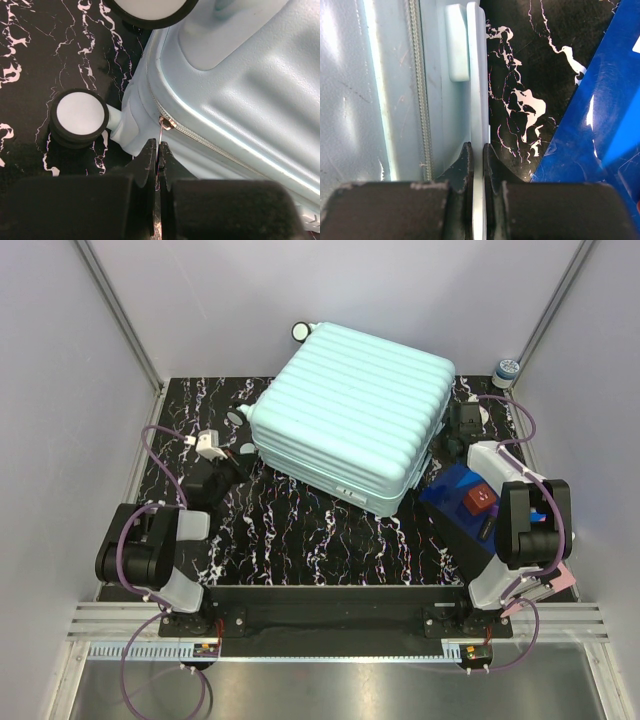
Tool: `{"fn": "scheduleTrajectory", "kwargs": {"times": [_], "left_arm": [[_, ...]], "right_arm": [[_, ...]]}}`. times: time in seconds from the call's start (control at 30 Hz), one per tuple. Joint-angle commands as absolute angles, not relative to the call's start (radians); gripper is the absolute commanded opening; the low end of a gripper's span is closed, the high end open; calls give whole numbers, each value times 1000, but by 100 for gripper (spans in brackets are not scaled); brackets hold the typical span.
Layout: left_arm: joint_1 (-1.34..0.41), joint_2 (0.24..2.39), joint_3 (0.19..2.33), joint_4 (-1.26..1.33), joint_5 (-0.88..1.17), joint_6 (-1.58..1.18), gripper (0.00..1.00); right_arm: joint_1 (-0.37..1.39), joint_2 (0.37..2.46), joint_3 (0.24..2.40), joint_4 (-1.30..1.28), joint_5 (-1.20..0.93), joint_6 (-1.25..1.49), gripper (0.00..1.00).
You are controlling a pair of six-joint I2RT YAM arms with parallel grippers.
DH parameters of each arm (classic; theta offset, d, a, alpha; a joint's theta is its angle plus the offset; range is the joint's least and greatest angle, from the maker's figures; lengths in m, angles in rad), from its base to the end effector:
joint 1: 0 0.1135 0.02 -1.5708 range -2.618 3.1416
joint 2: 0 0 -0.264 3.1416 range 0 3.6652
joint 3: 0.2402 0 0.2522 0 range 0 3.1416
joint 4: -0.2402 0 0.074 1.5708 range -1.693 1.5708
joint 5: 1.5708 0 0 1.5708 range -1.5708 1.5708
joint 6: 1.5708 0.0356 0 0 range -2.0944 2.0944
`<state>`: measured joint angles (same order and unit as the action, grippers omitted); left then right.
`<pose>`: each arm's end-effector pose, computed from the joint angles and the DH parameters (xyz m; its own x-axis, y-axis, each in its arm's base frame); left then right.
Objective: Pack the luggage
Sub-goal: Zip the luggage at the center of the board.
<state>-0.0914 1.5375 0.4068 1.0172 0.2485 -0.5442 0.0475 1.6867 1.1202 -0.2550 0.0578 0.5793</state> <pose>0.2757 -0.0341 0.1690 -0.2683 -0.4793 -0.8356 0.2255 0.8121 -0.5382 0.3637 0.0152 0.2147 -0.6164 0.5178 -0.5932 0.3936 0.8551 0.3375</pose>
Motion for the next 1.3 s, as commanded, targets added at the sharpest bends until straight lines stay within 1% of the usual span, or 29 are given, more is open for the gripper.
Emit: {"fn": "scheduleTrajectory", "kwargs": {"times": [0.0, 0.13, 0.23, 0.4, 0.73, 0.93, 1.03, 1.13, 1.27], "left_arm": [[0, 1519, 445, 1012, 45, -517, 0], [-2, 1506, 405, 1064, 61, -515, 0], [-2, 1493, 362, 1133, 80, -520, 0], [-2, 1450, 302, 1200, 87, -523, 0], [-2, 1359, 229, 1192, 95, -522, 0], [-3, 1264, 173, 1135, 87, -518, 0], [-3, 1163, 134, 1088, 74, -511, 0], [-6, 1083, 104, 1031, 72, -505, 0], [-15, 1045, 87, 991, 86, -505, 0]], "right_arm": [[14, 1738, 1143, -147, 124, 581, 0], [12, 1729, 1140, -146, 104, 565, 0], [14, 1703, 1120, -144, 51, 537, 0], [15, 1643, 1032, -123, -54, 531, 0], [55, 1546, 902, -126, -143, 526, 0], [86, 1457, 853, -164, -129, 534, 0], [92, 1416, 822, -179, -121, 543, 0], [92, 1388, 812, -209, -118, 548, 0], [92, 1387, 815, -218, -101, 549, 0]]}}
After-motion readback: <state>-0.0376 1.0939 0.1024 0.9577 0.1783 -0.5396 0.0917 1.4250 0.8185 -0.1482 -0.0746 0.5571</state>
